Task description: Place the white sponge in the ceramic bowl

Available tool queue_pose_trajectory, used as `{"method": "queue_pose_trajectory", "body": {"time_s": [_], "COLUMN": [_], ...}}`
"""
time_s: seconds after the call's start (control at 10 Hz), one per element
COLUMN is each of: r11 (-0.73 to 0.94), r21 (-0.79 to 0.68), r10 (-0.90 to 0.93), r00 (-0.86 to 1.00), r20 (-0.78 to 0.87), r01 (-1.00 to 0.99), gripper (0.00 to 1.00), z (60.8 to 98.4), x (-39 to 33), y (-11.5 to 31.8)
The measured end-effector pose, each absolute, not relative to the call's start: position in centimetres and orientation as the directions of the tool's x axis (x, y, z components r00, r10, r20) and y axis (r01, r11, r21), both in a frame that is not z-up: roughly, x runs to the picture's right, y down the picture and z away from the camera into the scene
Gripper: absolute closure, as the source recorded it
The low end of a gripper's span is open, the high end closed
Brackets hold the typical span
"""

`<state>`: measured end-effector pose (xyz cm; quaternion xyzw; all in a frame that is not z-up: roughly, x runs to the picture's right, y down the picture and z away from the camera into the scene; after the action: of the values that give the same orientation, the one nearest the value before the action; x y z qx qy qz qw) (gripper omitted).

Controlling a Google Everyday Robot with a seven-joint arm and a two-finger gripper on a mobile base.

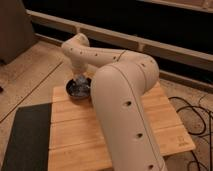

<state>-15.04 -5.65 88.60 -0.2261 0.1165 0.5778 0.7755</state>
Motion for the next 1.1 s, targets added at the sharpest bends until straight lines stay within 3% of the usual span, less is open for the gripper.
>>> {"method": "queue_pose_trajectory", "body": {"time_s": [0.5, 0.6, 1.1], "r11": [0.225, 0.218, 0.159], "r21": [-0.244, -0.261, -0.292], "r10": [0.808, 0.799, 0.779], "r00": [0.321, 0.326, 0.302], "r20": [-0.494, -0.506, -0.550], "r01": [-0.943, -0.940, -0.943], "gripper": [1.00, 0.95, 0.45], "z": [93.1, 93.8, 95.6], "x": [-14.5, -14.7, -14.1], "y": [-3.9, -3.5, -2.3]}}
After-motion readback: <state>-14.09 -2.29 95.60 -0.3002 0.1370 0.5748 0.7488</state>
